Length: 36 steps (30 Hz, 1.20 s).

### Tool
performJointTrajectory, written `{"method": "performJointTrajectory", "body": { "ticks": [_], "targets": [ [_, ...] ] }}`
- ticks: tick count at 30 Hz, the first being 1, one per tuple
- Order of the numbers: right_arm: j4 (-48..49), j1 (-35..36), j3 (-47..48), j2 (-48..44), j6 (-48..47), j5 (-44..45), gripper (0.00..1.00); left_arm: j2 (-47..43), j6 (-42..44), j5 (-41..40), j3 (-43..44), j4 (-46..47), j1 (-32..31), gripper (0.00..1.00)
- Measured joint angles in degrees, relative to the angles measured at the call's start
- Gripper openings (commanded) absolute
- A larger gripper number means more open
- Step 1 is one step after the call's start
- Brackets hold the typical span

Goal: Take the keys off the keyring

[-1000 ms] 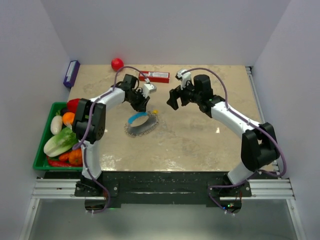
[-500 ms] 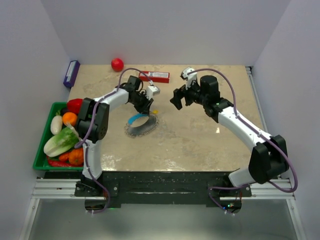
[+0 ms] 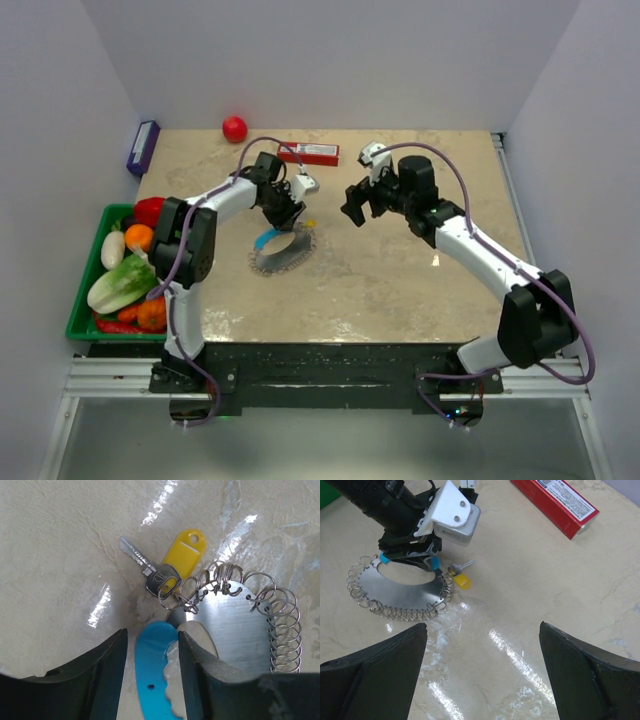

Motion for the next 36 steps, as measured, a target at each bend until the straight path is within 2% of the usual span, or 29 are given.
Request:
{"method": "performJointTrajectory", "body": {
  "ticks": [6, 13, 16, 23, 28, 30, 36],
  "targets": [
    [-0.85, 2.89, 2.86, 6.23, -0.15, -0.63, 0.98, -2.23, 1.73, -2.16, -0.74, -1.31, 0.07, 0.62],
    [-2.49, 3.37, 8.55, 21.29, 4.07, -4.98, 0.96, -4.66, 3.15, -2.32, -3.82, -1.66, 0.63, 0.63],
    [-2.71, 3.8, 9.77, 25.0, 5.22, -5.57, 0.94, -4.68, 3.15, -2.16, -5.6, -1.53, 1.38, 0.63],
    [-3.08, 7.17, 13.7, 30.86, 7.96, -4.83, 0.78, -4.68, 2.54, 1.05, -6.69, -0.72, 5.42, 0.63],
    [-3.93, 9.22, 16.59, 33.48, 8.87, -2.84, 0.71, -4.68, 1.09, 4.48, -6.69, 0.26, 8.92, 0.63],
    [-4.11, 9.9, 17.64, 34.34, 8.98, -1.64, 0.63, -4.68, 0.61, 5.88, -6.69, 0.35, 9.92, 0.63],
    [-5.4, 11.3, 20.02, 36.87, 9.2, 2.25, 0.5, -4.98, -0.57, 8.85, -6.69, 0.39, 10.29, 0.63]
  ]
}}
